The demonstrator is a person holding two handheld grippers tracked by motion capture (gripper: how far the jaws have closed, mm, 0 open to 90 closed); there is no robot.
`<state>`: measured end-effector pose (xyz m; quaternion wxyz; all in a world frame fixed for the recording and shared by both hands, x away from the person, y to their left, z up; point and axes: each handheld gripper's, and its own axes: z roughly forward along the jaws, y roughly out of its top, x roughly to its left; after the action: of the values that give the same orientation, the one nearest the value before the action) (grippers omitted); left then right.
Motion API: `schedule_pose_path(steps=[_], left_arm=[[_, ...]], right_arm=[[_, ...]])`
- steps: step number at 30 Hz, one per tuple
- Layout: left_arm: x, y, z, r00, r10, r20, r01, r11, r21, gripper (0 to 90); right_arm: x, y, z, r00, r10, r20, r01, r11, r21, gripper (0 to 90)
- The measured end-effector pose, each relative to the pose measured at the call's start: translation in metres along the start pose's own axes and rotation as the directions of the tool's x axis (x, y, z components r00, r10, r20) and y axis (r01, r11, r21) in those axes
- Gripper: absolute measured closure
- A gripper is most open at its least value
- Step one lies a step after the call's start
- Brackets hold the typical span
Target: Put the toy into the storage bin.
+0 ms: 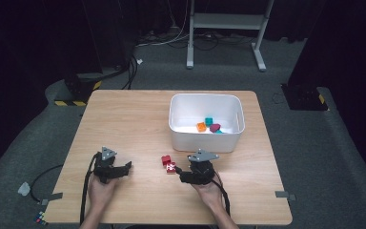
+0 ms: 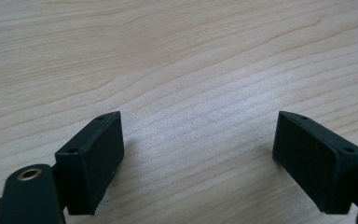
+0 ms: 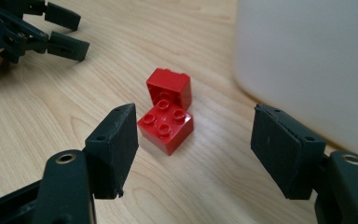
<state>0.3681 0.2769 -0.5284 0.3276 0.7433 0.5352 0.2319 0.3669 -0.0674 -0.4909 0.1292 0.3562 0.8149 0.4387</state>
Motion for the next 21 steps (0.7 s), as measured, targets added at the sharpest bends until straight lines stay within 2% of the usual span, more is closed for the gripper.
schedule_pose_path(steps=[10,21], left_arm=[[0.0,0.0,0.0,1.0,0.0,0.0,0.0,1.0,0.0,16.4],[0.0,0.0,0.0,1.0,0.003,0.0,-0.003,1.0,0.002,16.4]], right_arm=[[0.007,-0.003,0.029,0.9994,0.033,-0.01,-0.032,0.999,0.041,32.4],[0.017,-0.003,0.05,0.9999,-0.002,0.011,0.002,0.997,0.077,33.1]])
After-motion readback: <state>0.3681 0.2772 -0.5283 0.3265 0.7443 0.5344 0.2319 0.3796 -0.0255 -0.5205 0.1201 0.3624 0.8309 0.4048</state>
